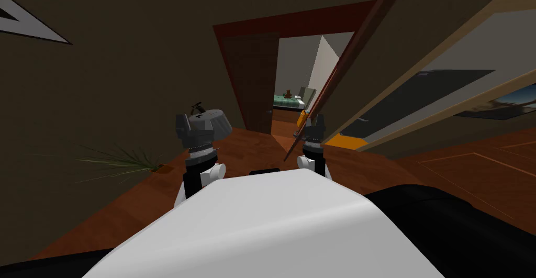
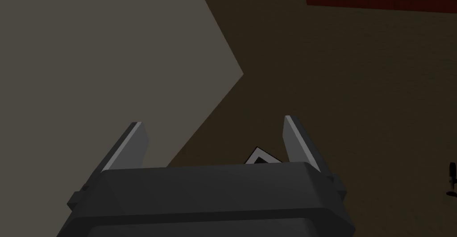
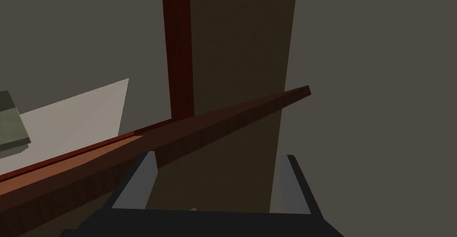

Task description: Pull the door open

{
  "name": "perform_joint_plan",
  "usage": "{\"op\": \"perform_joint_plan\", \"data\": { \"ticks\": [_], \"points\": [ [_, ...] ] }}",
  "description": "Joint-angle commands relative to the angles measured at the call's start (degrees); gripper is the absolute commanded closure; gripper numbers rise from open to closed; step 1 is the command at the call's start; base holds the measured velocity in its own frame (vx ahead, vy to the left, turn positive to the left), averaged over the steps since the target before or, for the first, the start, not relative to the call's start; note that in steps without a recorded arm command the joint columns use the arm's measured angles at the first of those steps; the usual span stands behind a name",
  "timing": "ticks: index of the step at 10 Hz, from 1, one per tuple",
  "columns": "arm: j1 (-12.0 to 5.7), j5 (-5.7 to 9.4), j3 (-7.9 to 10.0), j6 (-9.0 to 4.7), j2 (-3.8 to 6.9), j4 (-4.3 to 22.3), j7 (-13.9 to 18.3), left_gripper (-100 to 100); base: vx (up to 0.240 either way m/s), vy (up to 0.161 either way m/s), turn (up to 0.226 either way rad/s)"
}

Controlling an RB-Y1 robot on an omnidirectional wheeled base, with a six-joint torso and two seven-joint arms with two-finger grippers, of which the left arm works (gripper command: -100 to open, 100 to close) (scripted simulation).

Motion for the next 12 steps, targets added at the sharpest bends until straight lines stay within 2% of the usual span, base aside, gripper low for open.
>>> {"op": "perform_joint_plan", "data": {
  "ticks": [1, 6, 7, 12],
  "points": [
    [-0.65, 0.30, -0.09, -0.34, 0.63, 2.0, -0.3, -100, 0.130, 0.077, -0.049],
    [-2.27, 1.05, -0.31, -1.18, 1.86, 7.1, -1.2, -100, 0.131, -0.008, -0.055],
    [-2.84, 1.32, -0.39, -1.47, 2.24, 8.9, -1.5, -100, 0.124, 0.005, -0.071],
    [-4.62, 2.13, -0.63, -2.39, 3.16, 14.5, -2.4, -100, 0.105, 0.000, -0.059]
  ]
}}
